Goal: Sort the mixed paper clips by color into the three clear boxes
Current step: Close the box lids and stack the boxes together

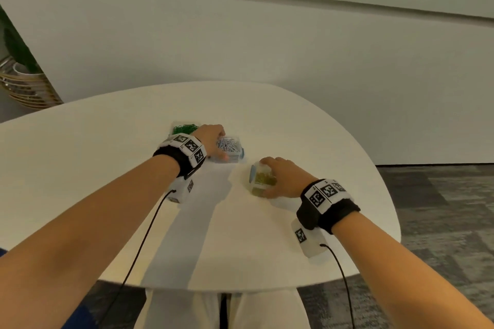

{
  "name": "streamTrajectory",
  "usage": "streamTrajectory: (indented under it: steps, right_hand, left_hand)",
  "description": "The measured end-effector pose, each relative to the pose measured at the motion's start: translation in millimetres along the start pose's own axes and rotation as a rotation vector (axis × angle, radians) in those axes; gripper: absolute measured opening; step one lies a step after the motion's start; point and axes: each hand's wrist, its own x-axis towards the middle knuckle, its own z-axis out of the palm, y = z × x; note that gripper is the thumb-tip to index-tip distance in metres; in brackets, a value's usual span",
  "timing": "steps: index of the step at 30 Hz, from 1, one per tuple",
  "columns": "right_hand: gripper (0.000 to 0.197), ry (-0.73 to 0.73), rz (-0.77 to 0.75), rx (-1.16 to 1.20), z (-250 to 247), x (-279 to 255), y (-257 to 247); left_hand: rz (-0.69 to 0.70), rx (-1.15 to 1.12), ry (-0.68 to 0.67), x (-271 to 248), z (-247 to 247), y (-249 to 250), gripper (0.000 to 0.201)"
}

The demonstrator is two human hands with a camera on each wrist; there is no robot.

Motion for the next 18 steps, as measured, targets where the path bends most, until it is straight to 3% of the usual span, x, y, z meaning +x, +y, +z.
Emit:
streamTrajectory:
  steps: [3,8,18]
  right_hand:
    - [0.082,0.004,0.003,0.077,-8.2,-3.0,0.4]
    - [0.076,0.113,-0.044,0.143,-23.7,-7.5,-9.1]
    - [0.072,0.068,-0.227,0.029,-16.0,-1.6,-54.6]
  left_hand:
    - [0.035,-0.048,-0.036,-30.7,18.5,1.1,0.075]
    - [0.018,-0.24,0.051,-67.0,39.6,-8.5,0.08]
    - [0.022,-0.322,0.078,-83.8,52.0,-2.1,0.071]
